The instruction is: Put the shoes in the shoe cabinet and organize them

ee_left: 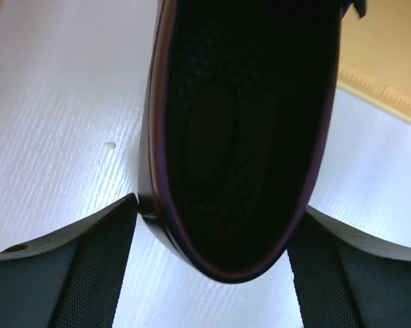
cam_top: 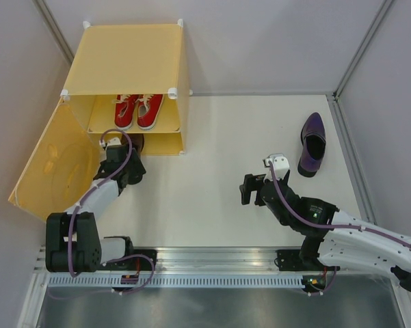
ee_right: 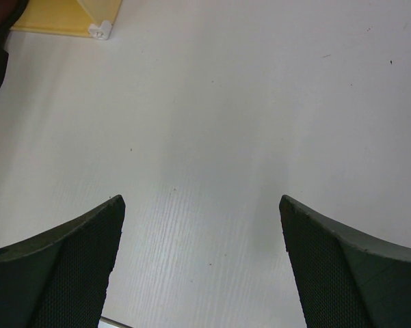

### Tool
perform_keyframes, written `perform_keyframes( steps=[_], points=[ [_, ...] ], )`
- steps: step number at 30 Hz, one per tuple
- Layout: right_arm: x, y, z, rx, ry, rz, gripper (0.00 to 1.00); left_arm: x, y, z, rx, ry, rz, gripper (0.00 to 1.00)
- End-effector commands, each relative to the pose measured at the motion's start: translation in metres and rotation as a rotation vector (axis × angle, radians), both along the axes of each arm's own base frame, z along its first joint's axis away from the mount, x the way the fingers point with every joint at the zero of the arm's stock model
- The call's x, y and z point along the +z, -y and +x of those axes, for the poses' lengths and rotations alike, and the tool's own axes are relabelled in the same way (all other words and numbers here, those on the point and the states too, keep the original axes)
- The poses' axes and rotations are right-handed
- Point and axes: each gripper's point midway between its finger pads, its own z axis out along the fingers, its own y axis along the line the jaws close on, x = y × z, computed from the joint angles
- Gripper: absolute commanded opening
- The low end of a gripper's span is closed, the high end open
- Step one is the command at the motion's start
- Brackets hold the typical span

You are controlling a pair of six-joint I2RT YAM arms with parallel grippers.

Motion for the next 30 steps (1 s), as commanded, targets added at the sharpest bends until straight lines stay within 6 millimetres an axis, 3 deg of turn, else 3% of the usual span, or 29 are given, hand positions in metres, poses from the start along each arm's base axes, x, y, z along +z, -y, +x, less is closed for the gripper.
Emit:
perform_keyframes(
  steps=[1, 5, 7, 11, 19, 30],
  points=[
    [0.003, 0.0, 0.002, -0.005, 0.013, 0.006, 0.97, 0.022, -0.012, 0.026, 0.039, 0.128, 0.051, 0.86],
    [0.001, -0.001, 0.002, -0.005, 0.008, 0.001, 0.97, 0.022, -0.017, 0.028, 0.053, 0.13, 0.076, 0.68],
    [0.001, -0.001, 0.002, -0.002, 0.007, 0.004, 0.97, 0.025, -0.019, 0.03, 0.057, 0.133, 0.085, 0.52],
    [0.0, 0.0, 0.002, -0.001, 0.008, -0.012, 0.97, 0.038, -0.02, 0.048, 0.044, 0.18, 0.099, 0.3],
    [0.0, 0.001, 0.005, -0.012, 0.014, -0.024, 0.97, 0.062, -0.02, 0.083, 0.022, 0.224, 0.093, 0.24],
    [-0.003, 0.003, 0.009, -0.024, 0.016, -0.067, 0.97, 0.069, -0.03, 0.123, 0.068, 0.248, 0.068, 0.24]
  ],
)
